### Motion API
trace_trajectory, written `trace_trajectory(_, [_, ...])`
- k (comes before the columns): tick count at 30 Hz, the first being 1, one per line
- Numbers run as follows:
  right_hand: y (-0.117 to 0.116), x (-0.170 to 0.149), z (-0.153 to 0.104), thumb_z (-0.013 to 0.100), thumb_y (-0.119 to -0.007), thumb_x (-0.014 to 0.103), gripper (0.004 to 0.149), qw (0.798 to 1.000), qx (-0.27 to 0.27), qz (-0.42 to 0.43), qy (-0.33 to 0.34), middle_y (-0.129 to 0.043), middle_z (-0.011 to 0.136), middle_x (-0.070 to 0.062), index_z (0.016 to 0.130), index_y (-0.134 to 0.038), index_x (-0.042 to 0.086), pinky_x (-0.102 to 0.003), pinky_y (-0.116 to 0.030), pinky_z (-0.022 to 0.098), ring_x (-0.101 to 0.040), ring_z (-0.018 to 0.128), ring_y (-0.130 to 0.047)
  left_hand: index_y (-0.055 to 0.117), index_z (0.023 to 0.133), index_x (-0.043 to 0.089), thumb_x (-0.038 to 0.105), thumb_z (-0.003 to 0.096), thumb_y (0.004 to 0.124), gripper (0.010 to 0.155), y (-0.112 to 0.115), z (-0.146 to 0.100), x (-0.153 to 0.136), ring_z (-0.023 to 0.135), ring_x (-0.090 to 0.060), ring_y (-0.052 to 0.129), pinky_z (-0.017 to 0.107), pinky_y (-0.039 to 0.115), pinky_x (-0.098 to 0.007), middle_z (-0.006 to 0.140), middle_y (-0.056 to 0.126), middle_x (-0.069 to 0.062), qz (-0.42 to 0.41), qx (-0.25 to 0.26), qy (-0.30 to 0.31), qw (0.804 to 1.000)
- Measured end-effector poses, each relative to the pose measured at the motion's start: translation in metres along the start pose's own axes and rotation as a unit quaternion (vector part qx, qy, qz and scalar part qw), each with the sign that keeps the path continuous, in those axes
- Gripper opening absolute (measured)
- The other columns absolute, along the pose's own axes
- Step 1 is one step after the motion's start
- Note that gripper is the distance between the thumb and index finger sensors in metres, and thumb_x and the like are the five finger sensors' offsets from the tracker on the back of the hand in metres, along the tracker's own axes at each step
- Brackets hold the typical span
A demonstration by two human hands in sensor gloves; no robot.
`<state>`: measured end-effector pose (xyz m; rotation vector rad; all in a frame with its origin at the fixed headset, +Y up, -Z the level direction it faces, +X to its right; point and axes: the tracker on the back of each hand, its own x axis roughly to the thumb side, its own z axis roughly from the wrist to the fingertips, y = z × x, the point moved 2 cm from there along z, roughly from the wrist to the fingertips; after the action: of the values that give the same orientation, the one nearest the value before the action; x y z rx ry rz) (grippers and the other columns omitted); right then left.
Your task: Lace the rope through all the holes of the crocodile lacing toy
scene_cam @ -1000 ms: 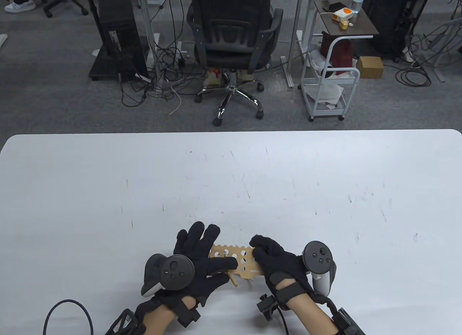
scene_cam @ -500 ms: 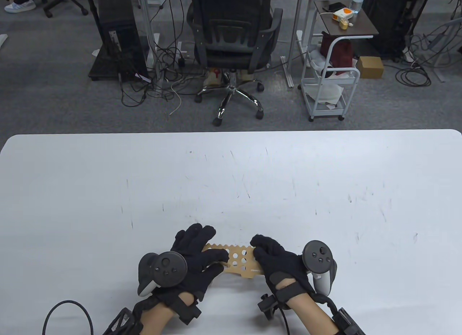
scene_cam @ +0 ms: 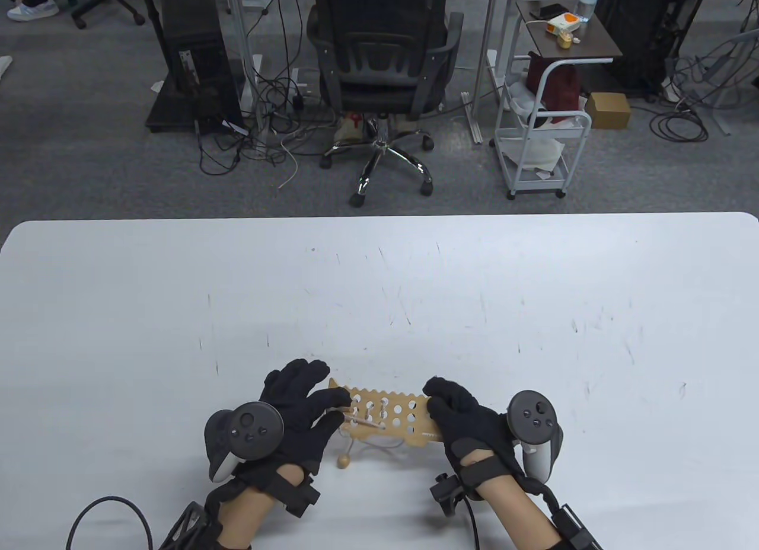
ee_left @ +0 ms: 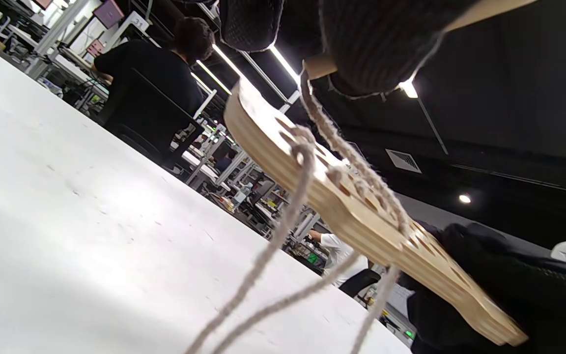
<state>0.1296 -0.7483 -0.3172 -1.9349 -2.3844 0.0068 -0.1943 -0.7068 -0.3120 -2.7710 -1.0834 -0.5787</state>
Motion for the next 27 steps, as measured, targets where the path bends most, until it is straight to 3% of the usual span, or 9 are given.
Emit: trace_trajectory(27, [0.036, -0.021, 0.018, 0.047, -0.077, 0.031, 0.049, 0.997, -0.055, -0.029, -0.037, -0.096, 0.073, -0.010, 0.091, -0.070, 0.010, -0.044, -0.080, 0.042, -0.024, 0.047, -0.107, 0.078, 0.090, 0.045, 0.040, 0.0436, 0.082, 0.047, -0.037, 0.002, -0.046, 0.109, -0.040, 0.040, 0.077, 0.024, -0.064, 0.113, 0.059, -0.006, -0.008, 0.079, -0.078, 0.994])
